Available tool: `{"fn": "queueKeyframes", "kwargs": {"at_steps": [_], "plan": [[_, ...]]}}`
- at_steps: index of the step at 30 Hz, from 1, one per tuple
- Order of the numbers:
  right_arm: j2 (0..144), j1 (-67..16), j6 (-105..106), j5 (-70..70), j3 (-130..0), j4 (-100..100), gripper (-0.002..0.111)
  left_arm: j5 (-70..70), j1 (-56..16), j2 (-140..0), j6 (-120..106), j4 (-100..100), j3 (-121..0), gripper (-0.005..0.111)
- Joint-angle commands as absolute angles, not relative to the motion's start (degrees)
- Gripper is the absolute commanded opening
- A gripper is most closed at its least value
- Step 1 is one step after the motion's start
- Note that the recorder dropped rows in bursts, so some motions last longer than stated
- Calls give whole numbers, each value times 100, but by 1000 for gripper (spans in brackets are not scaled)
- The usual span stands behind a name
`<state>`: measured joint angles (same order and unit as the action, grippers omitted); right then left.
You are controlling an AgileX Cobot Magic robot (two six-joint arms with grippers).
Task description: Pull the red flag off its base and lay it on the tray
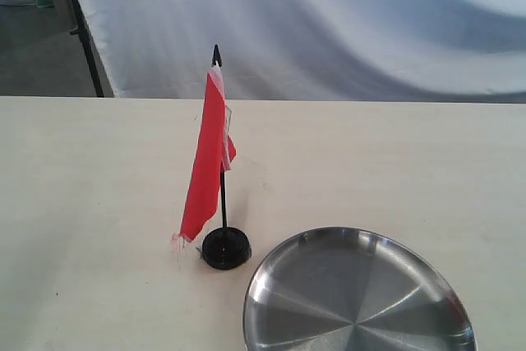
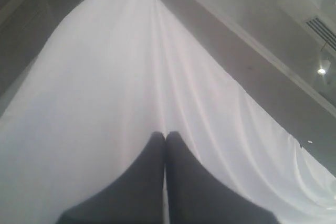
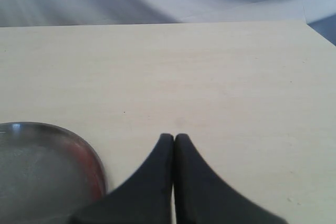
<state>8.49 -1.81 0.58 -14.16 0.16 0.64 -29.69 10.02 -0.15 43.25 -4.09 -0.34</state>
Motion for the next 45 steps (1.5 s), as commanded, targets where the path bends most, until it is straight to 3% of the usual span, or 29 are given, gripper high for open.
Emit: {"fn": "queueKeyframes", "kwargs": {"at_steps": [1,10,14,18,29,33,41,45], "plan": [[825,-164,77,-1446,0,37,0,-2815,1012,0,4373,-635,-69,0],[825,-164,77,-1446,0,37,0,-2731,1012,0,4647,-1449,-114,0],[825,-164,77,-1446,0,37,0,-1724,1012,0,5712,-3205,-632,0],[825,-164,77,-1446,0,37,0,-1698,1012,-5,6849,-4783,-1239,0],[825,-164,77,-1446,0,37,0,-3810,1012,-2224,10840,-9612,-3390,0],[825,-164,77,-1446,0,37,0,-4539,1012,-3131,11132,-9942,-3725,0],[825,-164,77,-1446,0,37,0,-4667,998,-4489,11028,-9979,-3750,0],[825,-164,77,-1446,0,37,0,-4633,617,-5145,10895,-9995,-3837,0]]}}
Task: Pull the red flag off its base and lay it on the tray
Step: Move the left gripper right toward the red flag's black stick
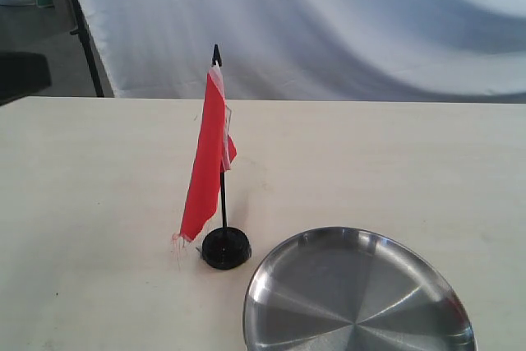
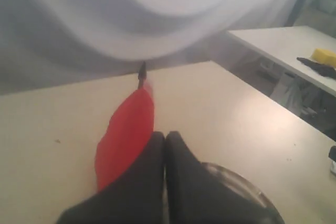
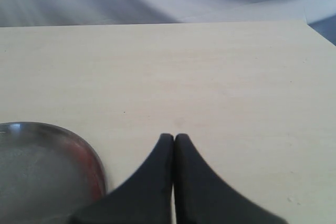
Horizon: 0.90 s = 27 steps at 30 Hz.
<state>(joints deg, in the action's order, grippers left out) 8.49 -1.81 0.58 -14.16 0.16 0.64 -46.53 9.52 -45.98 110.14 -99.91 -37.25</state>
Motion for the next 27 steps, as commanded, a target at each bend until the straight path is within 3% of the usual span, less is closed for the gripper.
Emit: {"fn": "queueKeyframes", "kwargs": {"at_steps": [1,13,20,23,26,27], "plan": [[825,-164,77,-1446,0,37,0,-4587,474,-5274,10826,-9995,-3862,0],[825,-164,77,-1446,0,37,0,-398,-2529,-6646,10037,-9995,-3922,0],[825,-164,77,-1446,0,37,0,988,-3223,-7457,9448,-9995,-3922,2],[825,-164,77,-1446,0,37,0,1173,-3223,-7526,9448,-9995,-3922,12],[825,-164,77,-1446,0,37,0,1184,-3223,-7526,9437,-9995,-3922,34],[825,-164,77,-1446,0,37,0,1158,-3223,-7526,9437,-9995,-3922,46]]}}
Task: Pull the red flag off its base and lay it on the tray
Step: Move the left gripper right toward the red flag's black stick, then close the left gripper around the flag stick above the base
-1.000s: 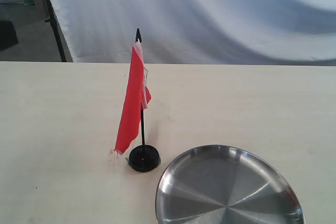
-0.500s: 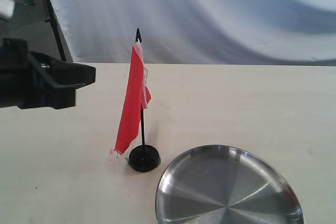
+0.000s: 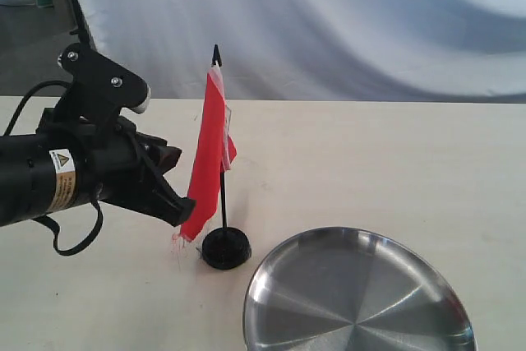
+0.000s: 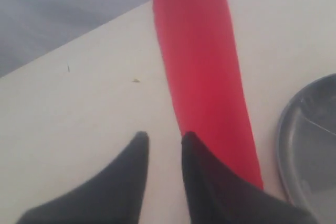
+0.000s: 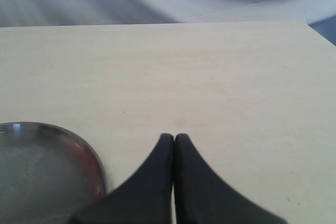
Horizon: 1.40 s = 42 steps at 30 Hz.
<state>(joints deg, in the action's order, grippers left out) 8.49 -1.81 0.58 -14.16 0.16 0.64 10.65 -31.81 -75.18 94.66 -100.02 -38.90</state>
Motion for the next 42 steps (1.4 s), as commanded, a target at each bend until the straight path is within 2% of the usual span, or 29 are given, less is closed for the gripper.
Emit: {"fn": "queueKeyframes", "kwargs": {"at_steps": [1,2,4,7,9,17,27,30,37,38,42], "plan": [[825,-164,77,-1446,0,37,0,1107,-3223,-7526,9437,-9995,-3922,55],[825,-164,77,-1446,0,37,0,885,-3223,-7526,9437,-9995,-3922,77],[825,-164,77,-1446,0,37,0,640,-3223,-7526,9437,-9995,-4002,88],[825,-164,77,-1446,0,37,0,598,-3223,-7540,9448,-9995,-4197,82],[825,-164,77,-1446,0,37,0,501,-3223,-7637,9542,-9995,-4454,71],[825,-164,77,-1446,0,37,0,514,-3223,-8923,9578,-9995,-4973,71],[825,-164,77,-1446,0,37,0,872,-3223,-9338,9504,-9995,-4973,69],[825,-164,77,-1446,0,37,0,901,-3223,-9397,9435,-9995,-4973,59],[825,-164,77,-1446,0,37,0,916,-3223,-9413,9435,-9995,-4973,4],[825,-164,77,-1446,0,37,0,916,-3223,-9413,9426,-9995,-4973,0],[825,-164,77,-1446,0,37,0,916,-3223,-9413,9426,-9995,-4973,0]]}}
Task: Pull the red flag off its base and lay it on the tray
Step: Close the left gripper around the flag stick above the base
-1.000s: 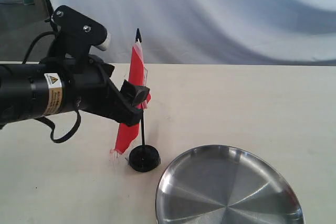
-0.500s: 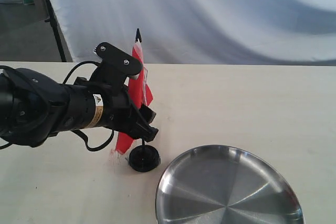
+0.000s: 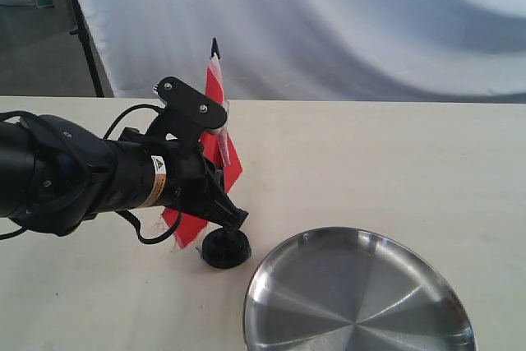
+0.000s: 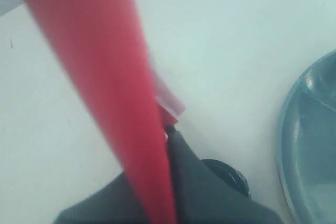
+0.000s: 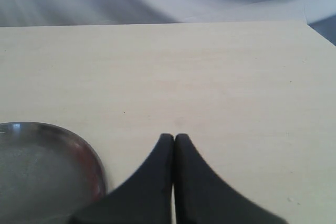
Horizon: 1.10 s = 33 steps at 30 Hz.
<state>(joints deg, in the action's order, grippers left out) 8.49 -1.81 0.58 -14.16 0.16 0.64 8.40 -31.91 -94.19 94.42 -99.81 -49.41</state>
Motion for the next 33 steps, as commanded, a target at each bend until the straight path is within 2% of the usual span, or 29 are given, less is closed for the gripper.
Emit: {"fn": "queueKeyframes", "kwargs": {"at_steps": [1,20,23,26,28,29,31,33], "plan": [[825,-164,77,-1446,0,37,0,916,-3223,-9413,9426,-9995,-4973,0],[825,-164,77,-1446,0,37,0,927,-3223,-9413,9426,-9995,-4973,1],[825,-164,77,-1446,0,37,0,927,-3223,-9413,9426,-9995,-4973,14],[825,-164,77,-1446,0,37,0,927,-3223,-9413,9426,-9995,-4973,43],[825,-164,77,-1446,0,37,0,927,-3223,-9416,9475,-9995,-4973,66],[825,-164,77,-1446,0,37,0,955,-3223,-9416,9517,-9995,-4973,72],[825,-164,77,-1446,0,37,0,981,-3223,-9416,9580,-9995,-4973,71],[825,-164,77,-1446,0,37,0,981,-3223,-9416,9580,-9995,-4973,63]]}}
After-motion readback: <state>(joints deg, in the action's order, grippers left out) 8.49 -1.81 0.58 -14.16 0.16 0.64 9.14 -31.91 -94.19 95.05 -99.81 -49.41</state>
